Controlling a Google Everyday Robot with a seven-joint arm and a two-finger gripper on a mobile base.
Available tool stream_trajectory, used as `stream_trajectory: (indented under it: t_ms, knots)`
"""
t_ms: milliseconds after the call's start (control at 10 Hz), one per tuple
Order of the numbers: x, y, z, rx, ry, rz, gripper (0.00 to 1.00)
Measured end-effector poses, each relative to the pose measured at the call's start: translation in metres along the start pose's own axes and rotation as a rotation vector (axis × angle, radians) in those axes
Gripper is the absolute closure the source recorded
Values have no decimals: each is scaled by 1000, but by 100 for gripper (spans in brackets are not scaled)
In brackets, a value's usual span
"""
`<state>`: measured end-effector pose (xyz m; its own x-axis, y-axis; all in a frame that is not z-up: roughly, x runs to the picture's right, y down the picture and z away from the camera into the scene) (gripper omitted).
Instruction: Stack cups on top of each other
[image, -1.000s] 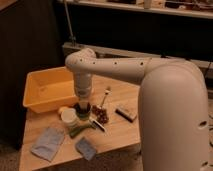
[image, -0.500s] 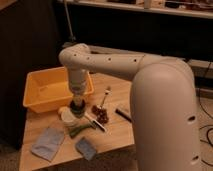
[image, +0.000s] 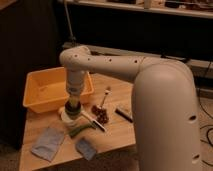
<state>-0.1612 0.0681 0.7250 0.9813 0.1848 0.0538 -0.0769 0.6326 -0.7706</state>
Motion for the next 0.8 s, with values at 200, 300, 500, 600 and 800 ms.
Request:
stream_trajectory:
  t_ms: [200, 300, 500, 600, 800]
  knots:
    - [-6, -2, 4, 11, 10, 15, 84]
    - [-9, -3, 7, 14, 11, 19, 84]
    - [-10, -6, 11, 15, 1, 33, 73]
    - [-13, -6, 13, 16, 0, 35, 62]
    - [-19, -6, 18, 18, 0, 37, 42]
